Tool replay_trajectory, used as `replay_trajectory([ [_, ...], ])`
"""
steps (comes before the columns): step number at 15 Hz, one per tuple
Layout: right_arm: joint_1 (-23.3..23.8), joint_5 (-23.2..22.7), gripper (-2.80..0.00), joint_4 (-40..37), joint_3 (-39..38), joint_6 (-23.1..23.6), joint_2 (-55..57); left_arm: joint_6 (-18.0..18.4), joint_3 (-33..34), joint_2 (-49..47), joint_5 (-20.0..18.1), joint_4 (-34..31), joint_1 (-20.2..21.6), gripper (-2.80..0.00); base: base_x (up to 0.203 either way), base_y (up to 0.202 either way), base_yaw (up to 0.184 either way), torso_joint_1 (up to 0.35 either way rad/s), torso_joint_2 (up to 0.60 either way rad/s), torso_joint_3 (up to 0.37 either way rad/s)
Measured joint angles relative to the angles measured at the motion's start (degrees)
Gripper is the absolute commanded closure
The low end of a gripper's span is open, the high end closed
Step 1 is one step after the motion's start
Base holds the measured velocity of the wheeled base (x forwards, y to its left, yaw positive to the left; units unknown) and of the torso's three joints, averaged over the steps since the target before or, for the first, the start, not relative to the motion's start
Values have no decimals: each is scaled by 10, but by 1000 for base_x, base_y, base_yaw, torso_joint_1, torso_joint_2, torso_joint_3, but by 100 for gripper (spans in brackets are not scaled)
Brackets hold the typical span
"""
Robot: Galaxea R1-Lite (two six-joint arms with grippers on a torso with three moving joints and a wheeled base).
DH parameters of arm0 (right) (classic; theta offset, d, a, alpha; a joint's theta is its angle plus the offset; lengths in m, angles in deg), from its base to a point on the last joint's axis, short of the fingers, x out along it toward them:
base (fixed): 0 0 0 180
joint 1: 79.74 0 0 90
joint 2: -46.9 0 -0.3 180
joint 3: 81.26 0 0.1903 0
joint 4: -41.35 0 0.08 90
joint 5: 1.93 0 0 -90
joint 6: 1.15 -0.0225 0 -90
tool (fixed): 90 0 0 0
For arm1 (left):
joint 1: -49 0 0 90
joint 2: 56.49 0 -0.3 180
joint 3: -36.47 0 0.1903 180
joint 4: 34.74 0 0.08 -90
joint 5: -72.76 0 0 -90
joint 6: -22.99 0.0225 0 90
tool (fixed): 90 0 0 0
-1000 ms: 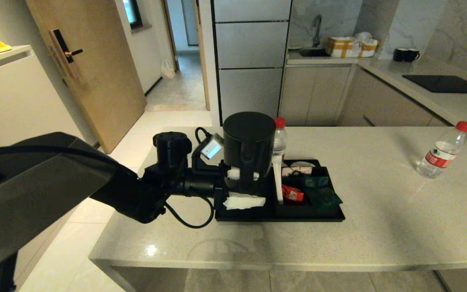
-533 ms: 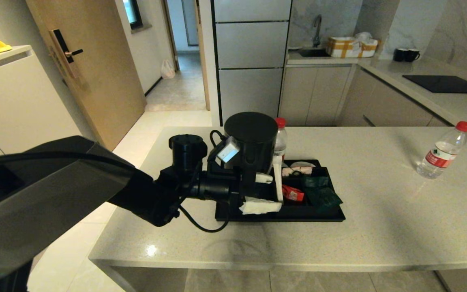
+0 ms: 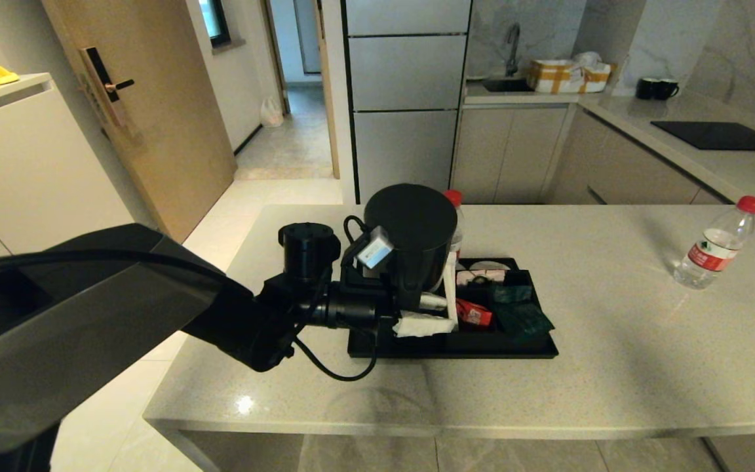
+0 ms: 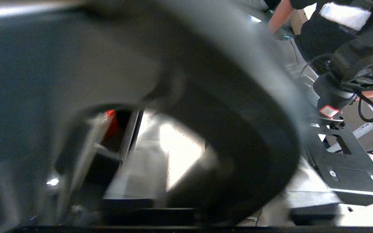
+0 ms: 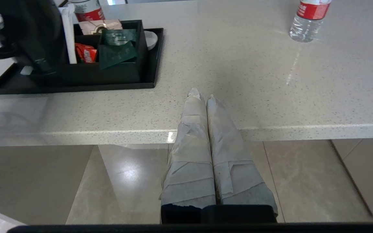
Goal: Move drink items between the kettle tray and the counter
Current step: Pick up the kettle
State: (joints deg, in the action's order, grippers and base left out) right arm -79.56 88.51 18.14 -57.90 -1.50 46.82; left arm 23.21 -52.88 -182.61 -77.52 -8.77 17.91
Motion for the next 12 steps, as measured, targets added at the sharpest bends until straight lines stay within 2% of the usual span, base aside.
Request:
replay_trajectory([
  [6, 0, 0, 0, 0, 0, 0, 0, 2, -10, -11, 11, -1, 2, 0, 0, 0, 0, 0, 0, 0],
  [12, 0, 0, 0, 0, 0, 0, 0, -1, -103, -11, 49, -41, 10, 0, 0, 0, 0, 0, 0, 0],
])
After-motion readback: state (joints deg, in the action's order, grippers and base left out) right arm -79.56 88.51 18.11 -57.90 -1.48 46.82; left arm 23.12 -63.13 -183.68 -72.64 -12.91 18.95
